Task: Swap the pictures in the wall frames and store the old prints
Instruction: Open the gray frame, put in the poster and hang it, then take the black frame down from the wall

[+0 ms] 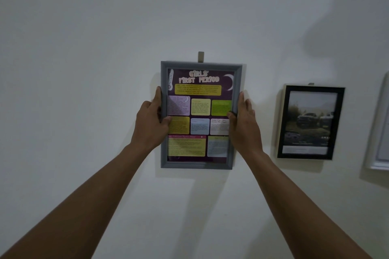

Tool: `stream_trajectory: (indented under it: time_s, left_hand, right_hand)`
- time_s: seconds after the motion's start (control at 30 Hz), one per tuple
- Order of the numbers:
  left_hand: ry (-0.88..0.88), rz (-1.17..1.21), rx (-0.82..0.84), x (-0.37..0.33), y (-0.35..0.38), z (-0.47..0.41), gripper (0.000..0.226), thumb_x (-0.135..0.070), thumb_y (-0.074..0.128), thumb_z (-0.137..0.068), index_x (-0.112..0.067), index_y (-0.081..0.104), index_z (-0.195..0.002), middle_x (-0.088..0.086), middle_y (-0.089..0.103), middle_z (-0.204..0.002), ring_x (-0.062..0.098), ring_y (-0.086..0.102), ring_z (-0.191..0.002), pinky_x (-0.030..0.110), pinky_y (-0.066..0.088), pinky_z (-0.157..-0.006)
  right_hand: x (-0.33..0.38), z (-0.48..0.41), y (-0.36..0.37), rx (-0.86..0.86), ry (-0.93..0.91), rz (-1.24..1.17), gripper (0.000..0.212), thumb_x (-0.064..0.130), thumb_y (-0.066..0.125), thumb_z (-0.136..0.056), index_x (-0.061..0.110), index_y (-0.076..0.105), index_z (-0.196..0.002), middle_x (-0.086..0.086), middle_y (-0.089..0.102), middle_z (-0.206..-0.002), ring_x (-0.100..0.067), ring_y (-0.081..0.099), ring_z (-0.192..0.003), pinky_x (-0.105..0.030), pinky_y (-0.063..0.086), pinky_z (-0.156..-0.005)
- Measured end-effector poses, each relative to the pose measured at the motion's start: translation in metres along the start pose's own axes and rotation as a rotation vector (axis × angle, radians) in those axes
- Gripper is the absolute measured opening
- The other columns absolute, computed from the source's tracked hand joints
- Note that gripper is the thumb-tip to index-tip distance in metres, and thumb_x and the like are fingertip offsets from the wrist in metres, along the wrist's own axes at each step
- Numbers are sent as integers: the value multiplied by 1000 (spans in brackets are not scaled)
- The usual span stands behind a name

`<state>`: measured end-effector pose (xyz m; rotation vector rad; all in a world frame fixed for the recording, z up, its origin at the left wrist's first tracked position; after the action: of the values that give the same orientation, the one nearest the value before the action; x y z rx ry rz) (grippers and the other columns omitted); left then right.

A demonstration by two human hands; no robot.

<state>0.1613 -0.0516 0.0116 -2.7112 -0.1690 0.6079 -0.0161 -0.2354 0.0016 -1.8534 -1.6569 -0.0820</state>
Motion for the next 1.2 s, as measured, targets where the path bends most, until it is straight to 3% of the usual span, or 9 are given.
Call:
stream_trajectory:
  time_s: [0.47, 0.63, 0.8, 1.0, 1.1, 1.2]
  left_hand:
    - [-10, 2, -2, -2, -2, 3, 89, -36, 68, -85, -24, 14, -155, 10, 56, -113, 12, 51, -96, 26, 47, -80]
    - [-53, 21, -111, -14, -10, 11, 82, -39, 67, -87, -21, 23, -153, 13, 49, -126, 25, 54, -111, 37, 50, -89]
    - [132, -56, -186, -46, -11, 22, 70, -34, 65, -89, -23, 32, -149, 10, 50, -118, 21, 48, -109, 26, 44, -83]
    - [221, 98, -43, -100, 21, 41, 61, -30, 62, -91, -21, 38, -146, 4, 57, -117, 20, 54, -106, 34, 50, -90]
    - [269, 177, 63, -133, 52, 51, 59, -28, 63, -90, -23, 41, -145, -1, 58, -110, 11, 55, -95, 29, 51, -83]
    - [195, 280, 152, -167, 91, 59, 61, -30, 65, -88, -26, 41, -144, -7, 57, -105, 6, 57, -88, 28, 53, -79]
  right_hand:
    - [1, -1, -10, 0, -28, -40, 66, 38, 39, -104, 26, 2, -157, 3, 14, -165, -23, 18, -151, -55, 36, -113]
    - [6, 4, -16, 20, -45, -13, 67, 39, 41, -104, 20, 7, -158, 0, 15, -165, -23, 20, -150, -51, 32, -116]
    - [5, 11, -31, 19, -51, 24, 65, 39, 42, -104, 18, 13, -158, -1, 18, -164, -18, 19, -150, -39, 25, -120]
    - [-13, 22, -67, 12, -50, 99, 61, 35, 47, -103, 19, 21, -156, 0, 28, -161, -17, 25, -148, -30, 23, -114]
    - [-37, 28, -93, -9, -28, 130, 59, 31, 50, -101, 17, 28, -154, -4, 38, -155, -21, 36, -142, -38, 33, -116]
    - [-72, 31, -125, -38, 18, 156, 57, 27, 53, -99, 17, 32, -151, -3, 43, -151, -21, 40, -139, -41, 39, -112]
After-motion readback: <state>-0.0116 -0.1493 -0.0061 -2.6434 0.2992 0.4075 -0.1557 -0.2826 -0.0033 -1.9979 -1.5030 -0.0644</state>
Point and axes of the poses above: each hand's wrist, its own z-axis away from the middle knuckle, its own y-axis out of the palm, x = y × z, the point moved 1 cm from there along -z, towards the middle knuckle
